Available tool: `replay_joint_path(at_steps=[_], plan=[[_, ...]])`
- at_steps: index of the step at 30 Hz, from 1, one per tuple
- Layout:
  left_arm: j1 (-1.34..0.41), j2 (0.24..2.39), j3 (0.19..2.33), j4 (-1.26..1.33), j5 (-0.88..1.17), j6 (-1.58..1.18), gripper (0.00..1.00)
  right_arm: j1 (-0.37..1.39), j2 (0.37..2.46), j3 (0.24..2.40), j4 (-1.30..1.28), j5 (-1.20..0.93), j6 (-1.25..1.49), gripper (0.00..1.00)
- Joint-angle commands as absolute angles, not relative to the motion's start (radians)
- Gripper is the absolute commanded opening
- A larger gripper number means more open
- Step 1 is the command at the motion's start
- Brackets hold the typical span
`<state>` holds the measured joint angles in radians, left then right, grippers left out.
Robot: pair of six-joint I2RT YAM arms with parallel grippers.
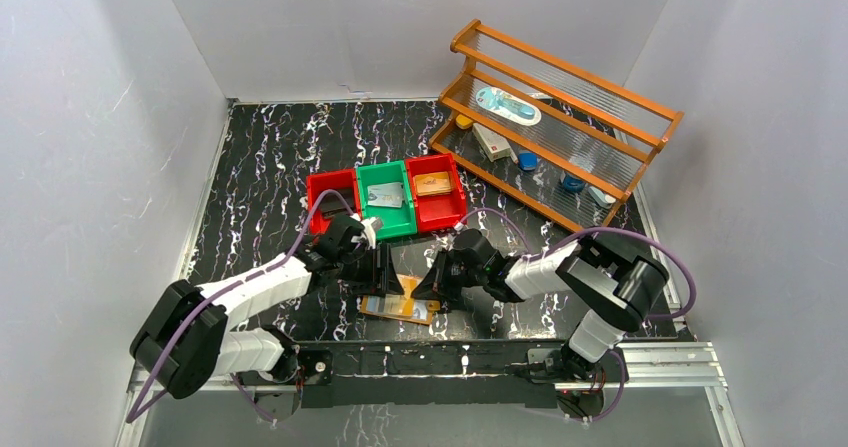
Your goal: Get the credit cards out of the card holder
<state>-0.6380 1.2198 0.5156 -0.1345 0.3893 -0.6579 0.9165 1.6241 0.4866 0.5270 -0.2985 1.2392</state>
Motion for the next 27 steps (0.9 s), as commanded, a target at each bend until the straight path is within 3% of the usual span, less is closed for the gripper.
replay_joint_path(at_steps=[1,16,24,27], plan=[[-0.641,1.244,0.489,-0.11,0.432,-0.655,0.53,0.913,1.641,0.472,0.615,-0.326,1.259,0.12],[-0.643,1.237,0.441,-0.089,0.425,-0.679,0.47,0.916,1.767,0.434,0.916,-0.397,1.35,0.26],[-0.643,1.2,0.443,-0.105,0.4,-0.685,0.47,0.915,1.712,0.409,0.894,-0.374,1.336,0.05],[-0.643,1.158,0.454,-0.135,0.356,-0.686,0.48,0.909,1.639,0.398,0.791,-0.33,1.299,0.02]])
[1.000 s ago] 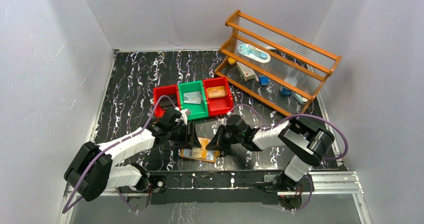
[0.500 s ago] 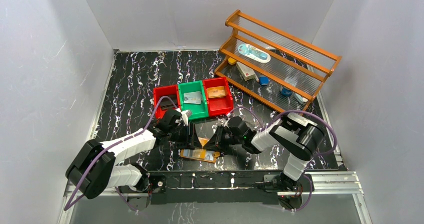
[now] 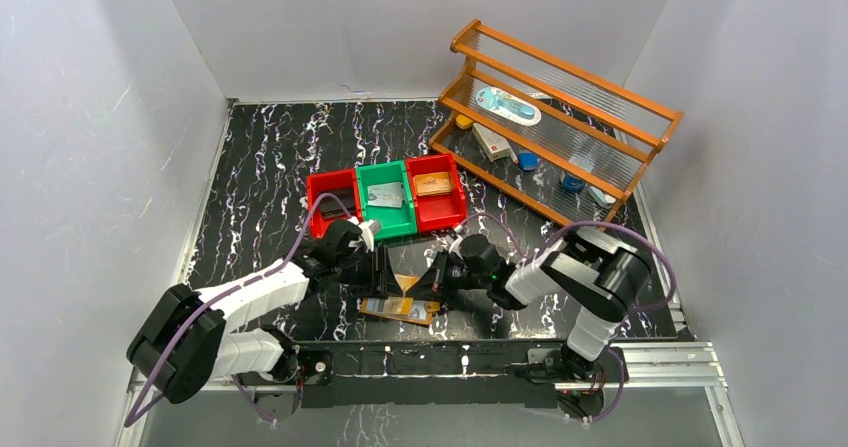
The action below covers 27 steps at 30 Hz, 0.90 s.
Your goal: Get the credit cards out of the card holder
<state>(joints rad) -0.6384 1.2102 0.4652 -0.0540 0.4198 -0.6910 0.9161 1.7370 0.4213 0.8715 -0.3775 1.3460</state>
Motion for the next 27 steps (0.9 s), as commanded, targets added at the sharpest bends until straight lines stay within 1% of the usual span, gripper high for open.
replay_joint_path(at_steps=[1,5,9,12,14,17,21,27], plan=[[-0.643,1.144,0.458,-0.148,0.344,-0.686,0.48,0.904,1.611,0.397,0.744,-0.318,1.282,0.01],[-0.643,1.084,0.476,-0.184,0.307,-0.69,0.5,0.87,1.488,0.396,0.572,-0.292,1.215,0.0],[-0.642,1.032,0.49,-0.207,0.288,-0.692,0.57,0.844,1.346,0.432,0.406,-0.273,1.129,0.0],[-0.642,0.997,0.506,-0.225,0.274,-0.692,0.6,0.841,1.251,0.511,0.218,-0.191,1.03,0.0],[-0.641,0.975,0.518,-0.242,0.255,-0.688,0.65,0.839,1.202,0.568,0.107,-0.119,0.952,0.0],[-0.641,0.949,0.538,-0.274,0.214,-0.68,0.68,0.839,1.157,0.643,-0.007,-0.003,0.864,0.0],[-0.642,0.925,0.563,-0.326,0.141,-0.664,0.72,0.839,1.15,0.72,-0.057,0.1,0.74,0.0],[-0.641,0.863,0.569,-0.382,0.056,-0.661,0.78,0.839,1.184,0.798,-0.036,0.202,0.527,0.0]])
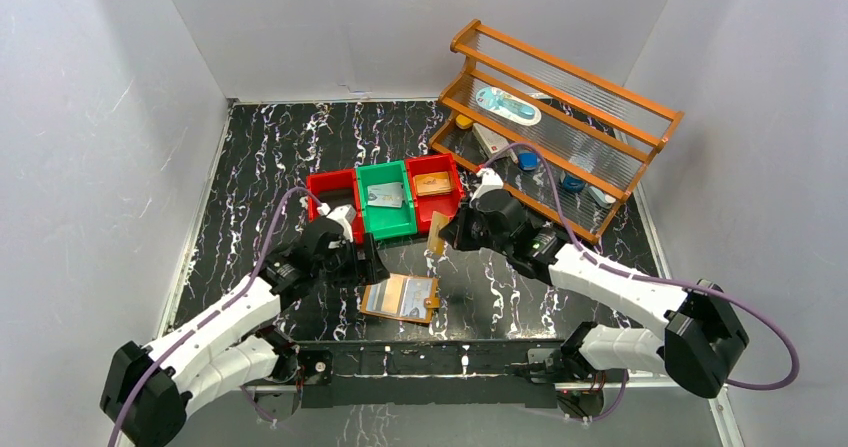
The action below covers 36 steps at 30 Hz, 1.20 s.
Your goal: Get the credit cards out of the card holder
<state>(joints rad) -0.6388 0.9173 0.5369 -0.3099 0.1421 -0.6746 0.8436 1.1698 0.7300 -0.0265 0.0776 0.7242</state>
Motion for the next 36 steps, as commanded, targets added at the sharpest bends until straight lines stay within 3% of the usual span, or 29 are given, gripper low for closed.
replay_joint_path(at_steps=[1,8,18,36], plan=[[-0.641,0.849,0.571,-0.391,0.041,-0.661,0.79,0.839,1.19,0.808,-0.028,0.221,0.483,0.0],[-0.641,0.781,0.593,-0.465,-0.06,-0.655,0.98,0.839,1.261,0.859,0.094,0.395,0.099,0.0],[-0.641,0.727,0.635,-0.527,-0.127,-0.652,0.98,0.806,1.48,0.959,0.304,0.343,-0.356,0.0],[-0.642,0.705,0.631,-0.532,-0.138,-0.648,0.98,0.737,1.865,1.156,0.394,0.293,-0.59,0.0]])
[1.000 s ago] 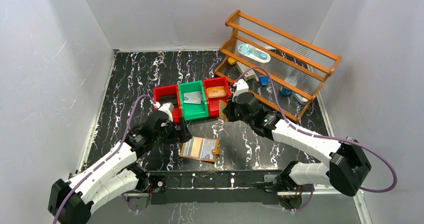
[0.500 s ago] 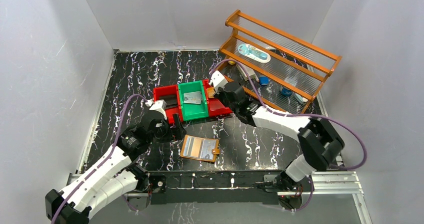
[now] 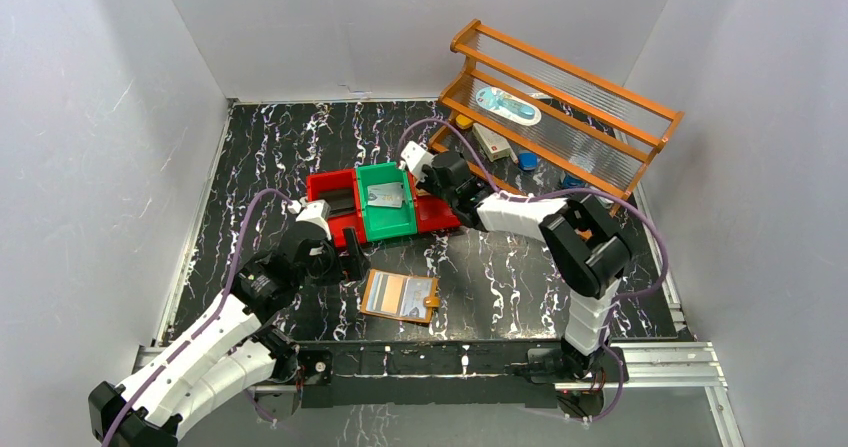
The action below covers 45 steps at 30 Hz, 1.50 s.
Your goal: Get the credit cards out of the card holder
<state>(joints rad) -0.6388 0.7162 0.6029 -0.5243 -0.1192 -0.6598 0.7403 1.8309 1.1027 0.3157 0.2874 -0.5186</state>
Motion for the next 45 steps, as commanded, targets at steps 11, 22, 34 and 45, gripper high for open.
replay_joint_path(at_steps=[11,22,34,45], plan=[[-0.641,0.704,0.632,-0.536,-0.168,-0.648,0.98,0.737,1.899,1.134,0.351,0.247,-0.666,0.23],[-0.641,0.727,0.627,-0.529,-0.128,-0.651,0.98,0.738,1.884,1.126,0.314,0.191,-0.71,0.45],[-0.641,0.733,0.624,-0.523,-0.105,-0.649,0.98,0.737,1.795,1.092,0.39,0.248,-0.604,0.52],[-0.642,0.731,0.621,-0.521,-0.117,-0.655,0.98,0.738,1.464,1.112,-0.056,0.176,0.285,0.72]])
